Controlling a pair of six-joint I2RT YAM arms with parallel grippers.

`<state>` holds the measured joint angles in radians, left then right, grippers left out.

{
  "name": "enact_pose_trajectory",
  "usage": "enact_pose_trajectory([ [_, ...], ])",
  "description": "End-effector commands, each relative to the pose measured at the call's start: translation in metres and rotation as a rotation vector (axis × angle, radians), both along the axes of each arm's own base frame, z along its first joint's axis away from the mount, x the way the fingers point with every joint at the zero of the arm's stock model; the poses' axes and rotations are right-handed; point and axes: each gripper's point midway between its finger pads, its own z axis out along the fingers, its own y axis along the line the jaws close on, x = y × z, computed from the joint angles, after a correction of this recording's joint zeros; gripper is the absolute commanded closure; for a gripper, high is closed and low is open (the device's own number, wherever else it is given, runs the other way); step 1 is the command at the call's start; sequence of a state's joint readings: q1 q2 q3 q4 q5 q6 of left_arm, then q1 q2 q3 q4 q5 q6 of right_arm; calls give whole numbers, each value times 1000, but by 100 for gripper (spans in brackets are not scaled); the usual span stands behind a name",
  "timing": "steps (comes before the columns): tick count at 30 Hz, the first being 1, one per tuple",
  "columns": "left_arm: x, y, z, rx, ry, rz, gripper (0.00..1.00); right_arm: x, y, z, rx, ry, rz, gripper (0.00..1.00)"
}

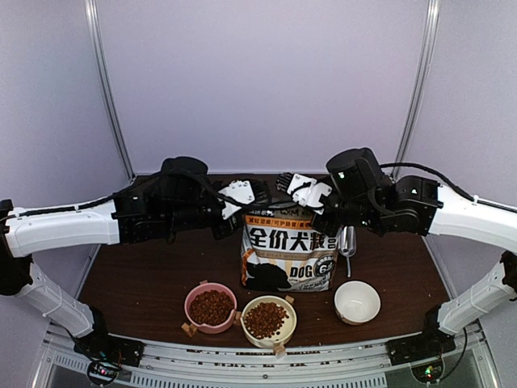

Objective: Serve the pet food

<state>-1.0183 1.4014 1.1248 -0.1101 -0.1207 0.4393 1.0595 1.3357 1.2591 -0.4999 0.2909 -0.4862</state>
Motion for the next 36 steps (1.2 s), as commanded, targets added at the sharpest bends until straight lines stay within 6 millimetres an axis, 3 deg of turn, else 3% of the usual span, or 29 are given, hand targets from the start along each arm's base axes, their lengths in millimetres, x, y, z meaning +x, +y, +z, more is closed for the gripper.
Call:
enact_pose_trajectory([
  [1,2,-2,29,-78,-68,5,100,-4,24,25,188,12,49,83],
  [7,0,-4,31,-93,-55,-9,100,-2,45,20,209,32,90,67],
  [13,-1,-4,32,-106,-49,-7,100,1,63,22,222,44,122,61],
  [16,-2,-4,34,-120,-47,-11,100,1,73,24,242,53,147,63],
  [19,0,-2,35,-123,-52,7,100,3,74,23,224,56,138,80],
  [25,10,17,40,-120,-92,83,100,4,38,7,109,67,81,98],
  [29,17,32,46,-133,-96,123,100,4,-1,-12,2,105,5,98],
  [32,18,41,53,-153,-105,137,100,5,-32,-34,-115,111,-79,92],
  [36,18,45,60,-178,-105,133,100,16,-70,-53,-215,99,-208,91],
])
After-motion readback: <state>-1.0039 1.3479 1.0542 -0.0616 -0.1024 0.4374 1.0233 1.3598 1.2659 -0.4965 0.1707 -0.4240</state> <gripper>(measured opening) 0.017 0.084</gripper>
